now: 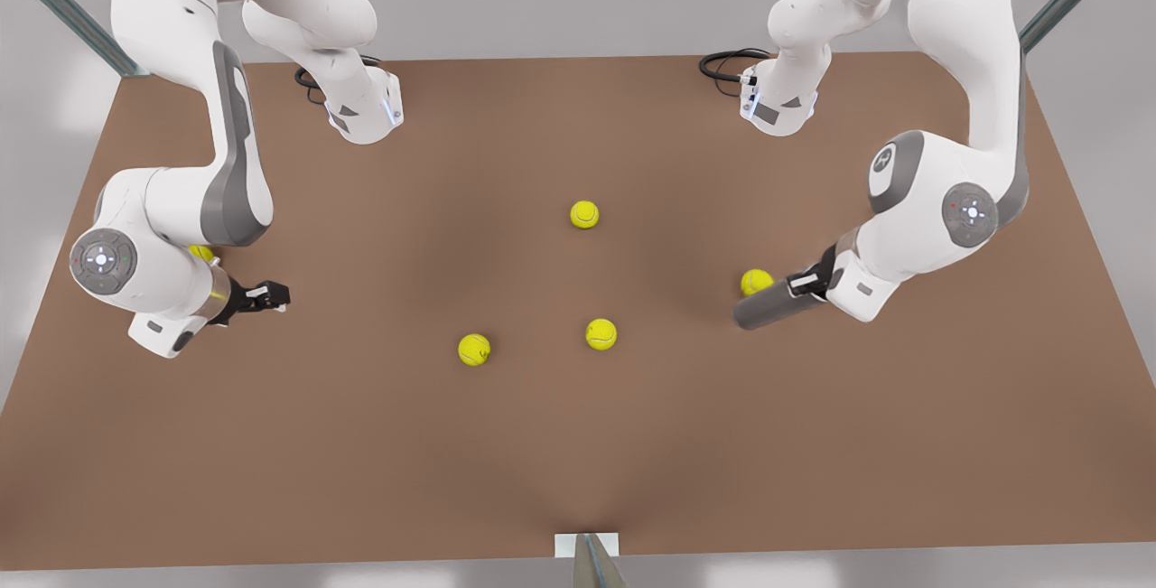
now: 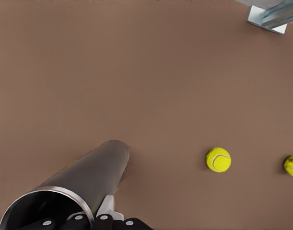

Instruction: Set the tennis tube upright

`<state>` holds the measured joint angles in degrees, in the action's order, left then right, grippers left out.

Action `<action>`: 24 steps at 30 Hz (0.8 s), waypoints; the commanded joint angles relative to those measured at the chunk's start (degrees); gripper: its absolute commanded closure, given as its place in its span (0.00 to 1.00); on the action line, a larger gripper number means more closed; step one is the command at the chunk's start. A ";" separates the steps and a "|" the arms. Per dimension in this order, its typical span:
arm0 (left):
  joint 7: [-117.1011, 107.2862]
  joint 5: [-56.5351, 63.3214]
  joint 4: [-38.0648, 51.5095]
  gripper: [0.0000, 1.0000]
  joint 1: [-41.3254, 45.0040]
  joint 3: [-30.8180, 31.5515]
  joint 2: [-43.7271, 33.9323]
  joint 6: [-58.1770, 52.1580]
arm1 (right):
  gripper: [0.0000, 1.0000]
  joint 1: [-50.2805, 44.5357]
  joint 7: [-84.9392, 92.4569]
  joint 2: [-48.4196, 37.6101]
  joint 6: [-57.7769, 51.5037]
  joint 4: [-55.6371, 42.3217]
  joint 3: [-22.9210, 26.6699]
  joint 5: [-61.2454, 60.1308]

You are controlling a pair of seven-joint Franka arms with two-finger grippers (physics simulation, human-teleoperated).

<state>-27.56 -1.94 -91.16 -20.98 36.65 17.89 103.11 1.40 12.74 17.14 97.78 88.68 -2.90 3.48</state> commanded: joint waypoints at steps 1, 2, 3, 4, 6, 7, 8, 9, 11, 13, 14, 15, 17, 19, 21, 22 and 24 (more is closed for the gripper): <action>0.05 3.87 0.46 0.79 -0.03 0.00 0.56 -0.01 | 0.00 0.00 0.00 0.00 -0.05 0.00 0.00 -0.05; 0.23 6.34 1.25 0.79 -0.12 -0.08 1.62 -0.10 | 0.00 0.00 0.00 0.00 -0.05 0.00 0.00 -0.05; 0.23 7.04 1.43 0.79 -0.12 -0.08 2.67 -0.10 | 0.00 0.00 0.00 0.00 -0.05 0.00 0.00 -0.05; 0.14 7.30 1.51 0.79 -0.38 -0.17 3.46 -0.01 | 0.00 0.00 0.00 0.00 -0.05 0.00 0.00 -0.05; 0.32 10.99 2.66 0.79 -0.56 -1.31 4.52 -0.10 | 0.00 0.27 0.00 0.00 -0.05 0.00 0.00 -0.05; 0.23 11.87 2.66 0.79 -0.56 -1.31 4.61 -1.33 | 0.00 0.18 0.00 0.08 0.04 0.00 0.00 -0.05; 0.14 12.66 2.66 0.79 -0.56 -1.31 4.70 -1.33 | 0.00 0.18 0.00 0.08 0.04 0.00 0.00 -0.05; 0.14 13.89 2.66 0.79 -0.64 -1.40 5.05 -1.33 | 0.00 0.18 0.00 0.08 0.04 0.00 0.00 -0.05; 0.05 14.42 2.74 0.79 -0.55 -2.19 6.63 -1.24 | 0.00 0.18 0.00 0.08 -0.05 0.00 0.00 -0.05; -0.03 14.51 3.36 0.79 -0.29 -2.72 8.30 -1.33 | 0.00 0.09 0.00 0.00 -0.05 0.00 0.00 -0.05; -0.12 14.51 3.36 0.79 -0.29 -2.72 9.18 -1.25 | 0.00 0.18 0.00 0.00 -0.05 0.00 0.00 -0.05; -0.12 14.60 3.36 0.79 -0.20 -2.72 9.62 -1.16 | 0.00 0.09 0.00 0.00 -0.14 0.00 0.00 -0.05; -0.39 17.50 3.36 0.79 -0.12 -2.63 9.79 -1.24 | 0.00 -0.09 0.00 -0.09 -0.14 -0.09 -0.09 -0.05; -0.39 17.59 3.36 0.79 -0.12 -2.63 10.14 -1.24 | 0.00 -0.17 0.00 -0.09 -0.23 -0.09 -0.09 -0.05; -0.47 17.59 3.36 0.79 -0.12 -2.72 10.58 -1.16 | 0.00 -0.09 0.00 -0.09 -0.31 -0.09 -0.09 -0.05; -0.47 17.67 3.36 0.79 -0.03 -2.72 10.85 -1.07 | 0.00 -0.09 0.00 -0.09 -0.31 -0.09 -0.09 -0.05; -0.83 19.61 3.36 0.79 0.06 -2.63 11.02 -0.80 | 0.00 -0.35 0.00 -0.18 -0.40 -0.09 -0.09 -0.05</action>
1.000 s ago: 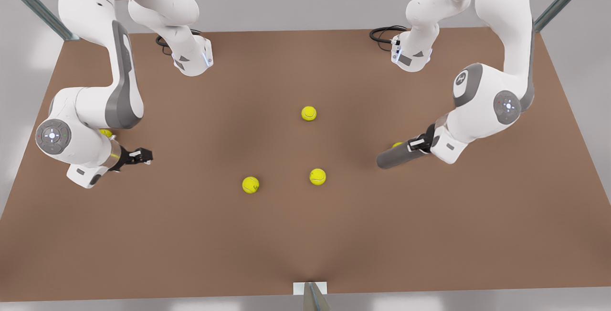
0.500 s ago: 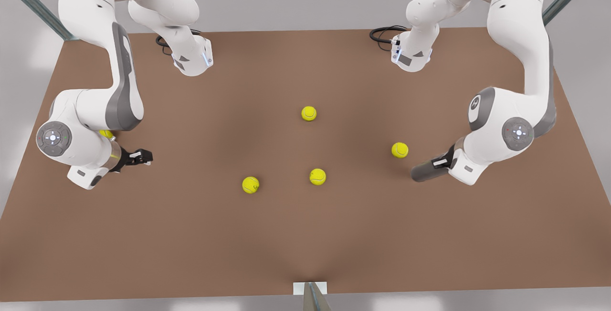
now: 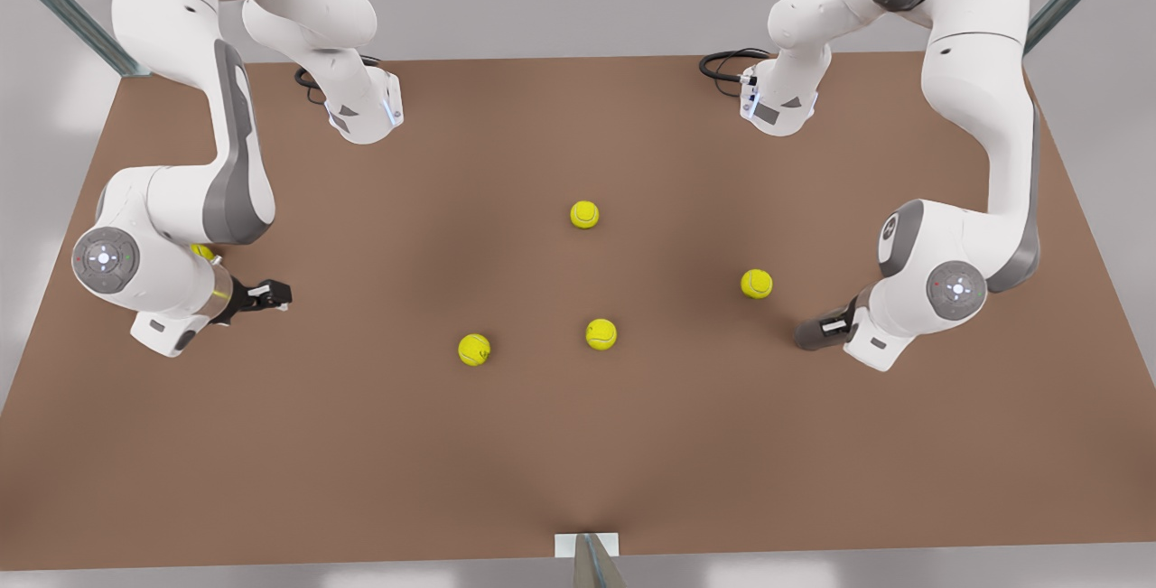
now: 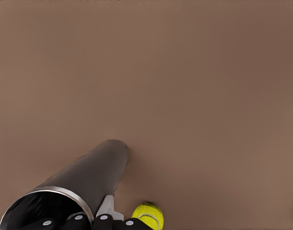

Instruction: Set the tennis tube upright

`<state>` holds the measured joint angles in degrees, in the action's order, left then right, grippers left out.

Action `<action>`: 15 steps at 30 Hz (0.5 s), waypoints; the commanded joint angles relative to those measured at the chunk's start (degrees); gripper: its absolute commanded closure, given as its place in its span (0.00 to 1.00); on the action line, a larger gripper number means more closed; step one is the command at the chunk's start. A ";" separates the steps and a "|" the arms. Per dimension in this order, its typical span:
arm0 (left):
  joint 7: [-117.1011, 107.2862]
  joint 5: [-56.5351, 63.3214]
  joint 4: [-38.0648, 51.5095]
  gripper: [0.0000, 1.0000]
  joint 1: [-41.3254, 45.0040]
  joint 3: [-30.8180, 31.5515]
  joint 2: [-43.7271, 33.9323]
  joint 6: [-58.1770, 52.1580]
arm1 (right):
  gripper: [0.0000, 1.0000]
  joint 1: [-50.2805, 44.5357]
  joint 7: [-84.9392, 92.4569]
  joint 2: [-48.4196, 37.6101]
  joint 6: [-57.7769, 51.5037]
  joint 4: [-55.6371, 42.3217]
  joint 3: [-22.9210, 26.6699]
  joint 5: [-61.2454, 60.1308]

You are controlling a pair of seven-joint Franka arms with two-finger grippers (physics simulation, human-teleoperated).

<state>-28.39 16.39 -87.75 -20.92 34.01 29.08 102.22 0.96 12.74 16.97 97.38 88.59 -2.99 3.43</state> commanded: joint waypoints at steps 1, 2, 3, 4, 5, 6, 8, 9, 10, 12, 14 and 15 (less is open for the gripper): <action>0.01 1.36 0.04 0.79 0.00 0.01 0.01 -0.01 | 0.00 0.01 0.00 0.00 0.00 0.00 0.00 0.00; 0.01 1.36 0.04 0.79 0.00 0.01 0.10 -0.01 | 0.00 0.10 0.00 0.00 0.00 0.00 0.00 0.00; 0.01 1.36 -0.05 0.79 0.00 0.01 0.19 0.08 | 0.00 0.10 0.00 -0.01 -0.09 0.09 0.00 0.00; 0.09 1.36 0.04 0.79 0.00 0.01 0.45 0.26 | 0.00 0.10 0.00 0.00 -0.09 0.09 0.00 0.00; 0.09 1.36 0.04 0.79 0.00 0.01 0.80 0.26 | 0.00 0.27 0.00 0.08 -0.09 0.09 0.00 0.00; 0.09 1.36 0.48 0.79 0.00 0.01 0.98 0.17 | 0.00 0.27 0.09 0.08 0.35 0.09 0.09 0.00; 0.18 1.36 0.83 0.79 0.00 0.01 1.24 -0.18 | 0.00 0.45 0.09 0.17 0.53 0.09 0.00 0.00; 0.27 1.28 0.83 0.66 0.00 0.01 1.24 -0.18 | 0.00 0.54 0.09 0.26 0.53 0.09 0.09 0.00; 0.36 1.36 1.62 0.15 0.00 0.01 1.59 -0.27 | 0.00 0.54 0.18 0.26 0.53 0.09 0.00 0.00; 0.45 1.28 1.71 0.00 -0.09 0.01 1.59 -0.36 | 0.00 0.62 0.09 0.26 0.53 0.17 0.09 0.00; 0.36 1.28 1.80 0.00 0.00 0.01 1.59 -0.36 | 0.00 0.62 0.09 0.26 0.53 0.09 0.00 0.00; 0.27 1.28 1.88 0.00 0.00 0.01 1.59 -0.44 | 0.00 0.62 0.09 0.26 0.53 0.09 0.00 0.00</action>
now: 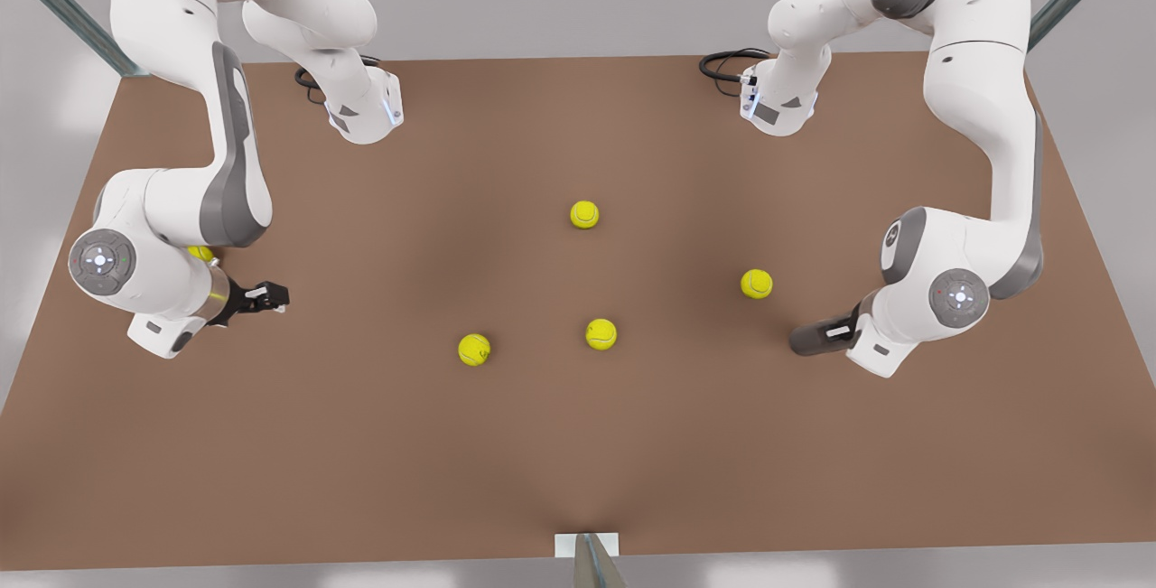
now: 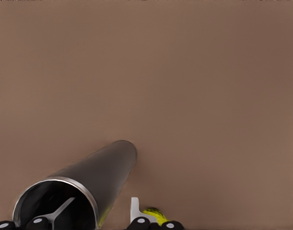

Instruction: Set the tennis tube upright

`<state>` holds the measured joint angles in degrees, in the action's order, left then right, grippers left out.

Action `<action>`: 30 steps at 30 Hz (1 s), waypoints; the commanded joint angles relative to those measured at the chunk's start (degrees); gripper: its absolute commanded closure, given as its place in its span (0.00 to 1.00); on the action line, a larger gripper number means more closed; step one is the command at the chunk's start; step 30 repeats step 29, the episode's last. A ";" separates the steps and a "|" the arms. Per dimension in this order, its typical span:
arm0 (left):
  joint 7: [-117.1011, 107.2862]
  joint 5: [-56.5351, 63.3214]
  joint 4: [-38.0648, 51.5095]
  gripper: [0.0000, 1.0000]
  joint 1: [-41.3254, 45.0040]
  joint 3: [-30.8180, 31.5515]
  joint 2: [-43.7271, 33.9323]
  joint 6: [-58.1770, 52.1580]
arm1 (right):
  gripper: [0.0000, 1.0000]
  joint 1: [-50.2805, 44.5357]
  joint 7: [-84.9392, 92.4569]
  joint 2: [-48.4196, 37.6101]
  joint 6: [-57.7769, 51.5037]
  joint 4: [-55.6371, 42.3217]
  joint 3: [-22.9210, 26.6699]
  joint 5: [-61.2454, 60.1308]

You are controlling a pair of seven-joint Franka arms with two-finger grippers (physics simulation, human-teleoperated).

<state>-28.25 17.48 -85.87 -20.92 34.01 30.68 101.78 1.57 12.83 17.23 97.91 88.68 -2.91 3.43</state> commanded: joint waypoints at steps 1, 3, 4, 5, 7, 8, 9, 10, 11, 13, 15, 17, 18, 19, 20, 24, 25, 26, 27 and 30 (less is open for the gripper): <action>-0.05 0.28 0.00 0.00 0.00 0.00 -0.01 0.00 | 0.00 0.01 0.00 0.00 0.00 0.00 0.01 0.00; -0.05 0.28 0.35 0.00 0.00 0.00 -0.36 -0.35 | 0.00 0.10 0.09 0.26 0.00 0.00 0.01 0.00; -0.13 0.19 1.06 0.00 0.00 0.09 -0.36 -0.88 | 0.00 0.54 0.09 0.35 0.00 0.00 -0.08 0.00; -0.13 0.01 1.49 0.00 0.09 0.27 -0.44 -2.64 | 0.00 0.54 0.09 0.35 0.00 0.00 -0.08 0.00; -0.31 -0.51 2.29 0.00 0.09 0.62 -0.62 -3.78 | 0.00 0.63 0.09 0.44 0.00 0.00 -0.08 0.00; -1.36 -0.60 2.29 0.00 0.18 0.88 -0.53 -3.78 | 0.00 0.63 0.09 0.44 0.00 0.00 -0.08 0.00; -1.63 -0.69 2.29 0.00 0.26 1.41 -0.62 -4.22 | 0.00 0.63 0.09 0.44 0.00 0.00 -0.08 0.00; -1.98 -2.71 2.29 0.00 0.26 1.41 -0.71 -4.31 | 0.00 0.63 0.09 0.44 0.00 0.00 -0.08 0.00; -1.98 -2.97 2.29 0.00 0.26 1.41 -0.71 -4.31 | 0.00 0.63 0.09 0.44 0.00 0.00 -0.08 0.00; -1.98 -3.06 2.37 0.00 0.26 1.41 -0.80 -5.01 | 0.00 0.72 0.09 0.44 0.00 0.00 0.01 0.00; -1.98 -4.29 4.22 0.00 0.26 2.29 -0.88 -7.82 | 0.00 0.72 0.09 0.44 0.00 0.00 -0.08 0.00; -1.80 -5.44 7.38 0.00 0.18 3.43 -1.15 -13.09 | 0.00 0.63 0.00 0.44 0.00 0.00 -0.08 0.00; -1.10 -5.09 10.37 0.00 0.09 4.75 -1.41 -17.40 | 0.00 0.63 0.09 0.44 0.00 0.00 -0.08 0.00; 4.34 -4.73 12.83 0.00 -0.17 6.07 -3.16 -20.83 | 0.00 0.72 0.09 0.44 0.00 0.00 -0.08 0.00; 8.91 -4.73 13.10 0.00 0.18 6.07 -5.10 -21.97 | 0.00 0.63 0.09 0.44 0.00 0.00 0.01 0.00; 25.79 -15.88 9.86 0.00 25.84 -29.43 -18.19 -25.59 | 0.00 0.80 0.09 0.79 0.09 -0.09 0.01 0.00; 25.70 -16.16 -5.98 0.00 25.58 -29.53 -28.69 -13.52 | 0.00 1.07 0.09 0.79 0.00 -0.09 -0.08 0.00; 25.70 -16.16 -13.45 0.00 25.66 -29.44 -33.23 -6.59 | 0.00 1.07 0.09 0.79 0.09 -0.09 0.01 0.00; 25.35 -16.07 -12.57 0.00 25.66 -29.44 -32.44 -6.77 | 0.00 1.07 0.09 0.79 0.00 -0.09 -0.08 0.00; 25.35 -16.16 -12.48 0.00 25.75 -29.53 -32.09 -6.68 | 0.00 1.07 0.09 0.96 0.00 -0.09 -0.08 0.00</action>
